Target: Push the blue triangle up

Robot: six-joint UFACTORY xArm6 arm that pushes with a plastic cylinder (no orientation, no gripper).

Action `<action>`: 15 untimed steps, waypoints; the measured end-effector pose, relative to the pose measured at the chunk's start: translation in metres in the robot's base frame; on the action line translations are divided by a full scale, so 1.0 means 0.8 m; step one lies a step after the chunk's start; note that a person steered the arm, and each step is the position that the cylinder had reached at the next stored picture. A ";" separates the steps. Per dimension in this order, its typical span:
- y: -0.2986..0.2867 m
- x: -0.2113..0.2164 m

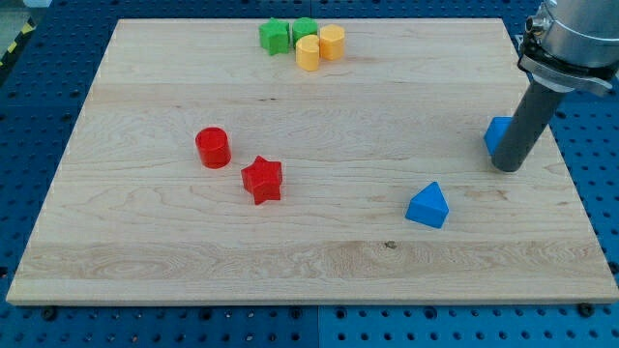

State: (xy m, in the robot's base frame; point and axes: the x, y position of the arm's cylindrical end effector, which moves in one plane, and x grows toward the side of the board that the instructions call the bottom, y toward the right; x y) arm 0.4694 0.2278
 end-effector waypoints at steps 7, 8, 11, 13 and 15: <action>0.001 0.137; -0.100 0.155; -0.150 0.122; -0.104 0.079; -0.136 0.067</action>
State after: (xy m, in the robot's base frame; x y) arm 0.5228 0.1191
